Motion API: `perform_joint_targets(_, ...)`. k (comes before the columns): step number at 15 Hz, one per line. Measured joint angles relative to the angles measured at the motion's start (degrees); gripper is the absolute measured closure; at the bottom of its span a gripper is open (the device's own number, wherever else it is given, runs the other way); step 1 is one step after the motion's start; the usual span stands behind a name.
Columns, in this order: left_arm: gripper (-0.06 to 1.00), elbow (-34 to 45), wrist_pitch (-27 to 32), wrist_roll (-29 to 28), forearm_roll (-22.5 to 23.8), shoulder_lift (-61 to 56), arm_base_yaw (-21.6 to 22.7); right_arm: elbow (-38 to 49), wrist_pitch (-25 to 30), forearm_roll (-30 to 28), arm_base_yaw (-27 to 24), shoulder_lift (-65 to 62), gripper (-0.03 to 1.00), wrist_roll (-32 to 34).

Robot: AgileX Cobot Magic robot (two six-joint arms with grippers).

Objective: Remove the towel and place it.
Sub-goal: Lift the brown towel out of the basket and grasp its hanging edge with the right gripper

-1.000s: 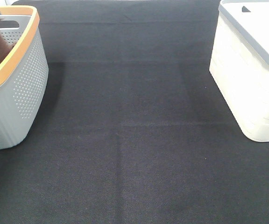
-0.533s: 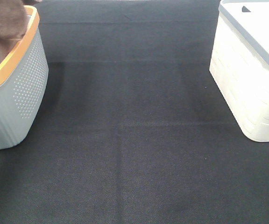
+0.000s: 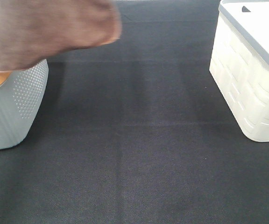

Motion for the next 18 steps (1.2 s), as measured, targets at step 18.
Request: perform_joint_targets(18, 0.94, 0.0, -8.14, 3.38, 0.4, 0.0, -10.66, -1.49, -17.82, -11.97, 20.17, 20.05, 0.35, 7.51)
